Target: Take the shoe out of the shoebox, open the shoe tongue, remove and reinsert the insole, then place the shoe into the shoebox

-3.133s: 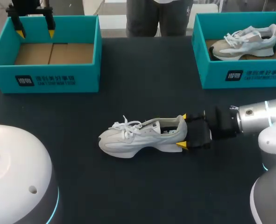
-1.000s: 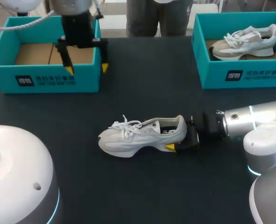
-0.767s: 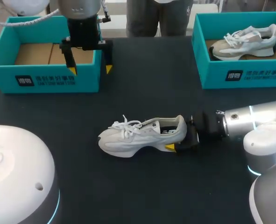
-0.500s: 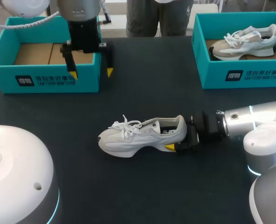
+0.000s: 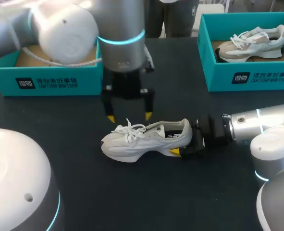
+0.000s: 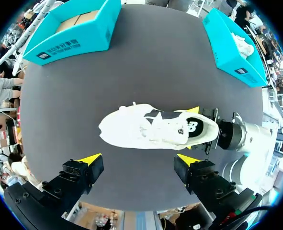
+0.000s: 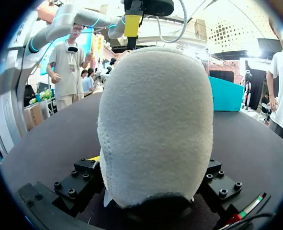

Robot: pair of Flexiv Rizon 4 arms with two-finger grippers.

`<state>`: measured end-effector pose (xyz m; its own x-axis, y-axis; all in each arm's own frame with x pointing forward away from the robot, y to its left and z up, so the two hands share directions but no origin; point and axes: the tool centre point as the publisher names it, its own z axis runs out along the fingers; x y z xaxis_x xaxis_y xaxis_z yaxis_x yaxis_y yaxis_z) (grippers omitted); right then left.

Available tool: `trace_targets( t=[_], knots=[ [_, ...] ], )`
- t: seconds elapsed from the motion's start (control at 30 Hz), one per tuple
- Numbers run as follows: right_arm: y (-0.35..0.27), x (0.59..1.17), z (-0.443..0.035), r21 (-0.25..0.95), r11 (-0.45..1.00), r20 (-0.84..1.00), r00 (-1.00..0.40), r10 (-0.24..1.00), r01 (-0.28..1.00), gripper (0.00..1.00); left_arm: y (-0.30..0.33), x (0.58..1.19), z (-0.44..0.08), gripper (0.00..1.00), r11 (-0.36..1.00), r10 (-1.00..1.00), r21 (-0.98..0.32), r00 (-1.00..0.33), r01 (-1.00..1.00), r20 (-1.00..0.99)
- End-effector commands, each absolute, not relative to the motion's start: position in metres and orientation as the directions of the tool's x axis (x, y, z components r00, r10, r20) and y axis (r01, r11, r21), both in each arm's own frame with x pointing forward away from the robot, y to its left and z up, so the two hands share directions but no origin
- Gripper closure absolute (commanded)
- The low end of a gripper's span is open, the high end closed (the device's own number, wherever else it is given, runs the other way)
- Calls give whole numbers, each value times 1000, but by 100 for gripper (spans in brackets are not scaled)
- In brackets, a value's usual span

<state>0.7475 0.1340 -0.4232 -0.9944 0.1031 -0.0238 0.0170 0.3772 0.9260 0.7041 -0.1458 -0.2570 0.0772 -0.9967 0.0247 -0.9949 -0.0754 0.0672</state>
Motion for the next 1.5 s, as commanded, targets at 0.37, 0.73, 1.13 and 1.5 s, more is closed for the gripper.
trace_targets(
  t=[0.37,0.73,1.13,1.5],
  knots=[
    [137,750,-428,925,380,-25,-994,106,17,100,-223,720,-299,0,49,-997,64,-52,-997,-50],
    [137,750,-428,925,380,-25,-994,106,17,100,-241,734,-323,0,47,-991,34,-51,-998,-122],
    [137,750,-428,925,380,-25,-994,106,17,100,-233,735,-355,0,37,-974,47,-46,-998,-222],
    [137,750,-428,925,380,-25,-994,106,17,100,-209,732,-362,0,11,-958,48,-24,-999,-286]
  ],
)
